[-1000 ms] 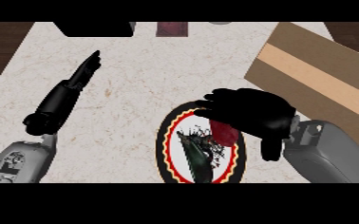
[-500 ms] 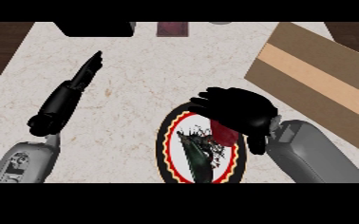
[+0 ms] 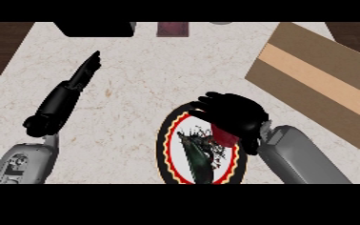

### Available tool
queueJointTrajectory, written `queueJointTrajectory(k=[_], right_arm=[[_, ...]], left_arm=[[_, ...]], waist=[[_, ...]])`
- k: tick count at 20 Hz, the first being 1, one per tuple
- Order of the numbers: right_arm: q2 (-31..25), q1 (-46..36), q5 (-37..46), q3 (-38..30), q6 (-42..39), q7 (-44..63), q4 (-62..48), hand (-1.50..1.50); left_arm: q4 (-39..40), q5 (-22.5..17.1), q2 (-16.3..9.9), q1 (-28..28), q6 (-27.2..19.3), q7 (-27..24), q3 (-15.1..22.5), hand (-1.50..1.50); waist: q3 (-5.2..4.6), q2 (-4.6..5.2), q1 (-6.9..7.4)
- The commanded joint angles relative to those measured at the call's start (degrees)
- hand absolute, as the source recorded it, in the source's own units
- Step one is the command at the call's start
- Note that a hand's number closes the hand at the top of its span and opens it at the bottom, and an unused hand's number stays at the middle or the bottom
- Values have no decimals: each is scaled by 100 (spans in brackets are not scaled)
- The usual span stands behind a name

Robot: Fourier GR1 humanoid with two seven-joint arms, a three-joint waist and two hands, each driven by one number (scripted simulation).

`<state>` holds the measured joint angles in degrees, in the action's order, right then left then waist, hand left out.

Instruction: Pick the pear from the plate and place it in the cardboard box

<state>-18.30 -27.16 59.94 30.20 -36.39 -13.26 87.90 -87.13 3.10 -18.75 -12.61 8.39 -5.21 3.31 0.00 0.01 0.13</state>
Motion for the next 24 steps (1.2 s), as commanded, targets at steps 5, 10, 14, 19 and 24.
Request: queueJointTrajectory(k=[5,10,14,19,24], right_arm=[[286,314,474,-84,195,-404,-268,-150],[123,350,954,-177,725,-612,-790,-150],[606,-94,1186,-399,890,-691,-1642,-150],[542,86,1344,-418,1046,-1053,-1861,-150],[437,-209,1365,-404,1978,-2073,-2533,150]], left_arm=[[53,-17,-17,-8,349,-28,-453,0],[-58,399,411,132,119,42,-54,0],[0,210,239,-100,406,96,-445,0],[113,570,470,-33,224,-111,-306,0],[-259,339,382,153,471,211,-383,0]], waist=[[0,-2,-8],[1,0,-5],[0,3,13],[0,2,-7],[4,13,50]])
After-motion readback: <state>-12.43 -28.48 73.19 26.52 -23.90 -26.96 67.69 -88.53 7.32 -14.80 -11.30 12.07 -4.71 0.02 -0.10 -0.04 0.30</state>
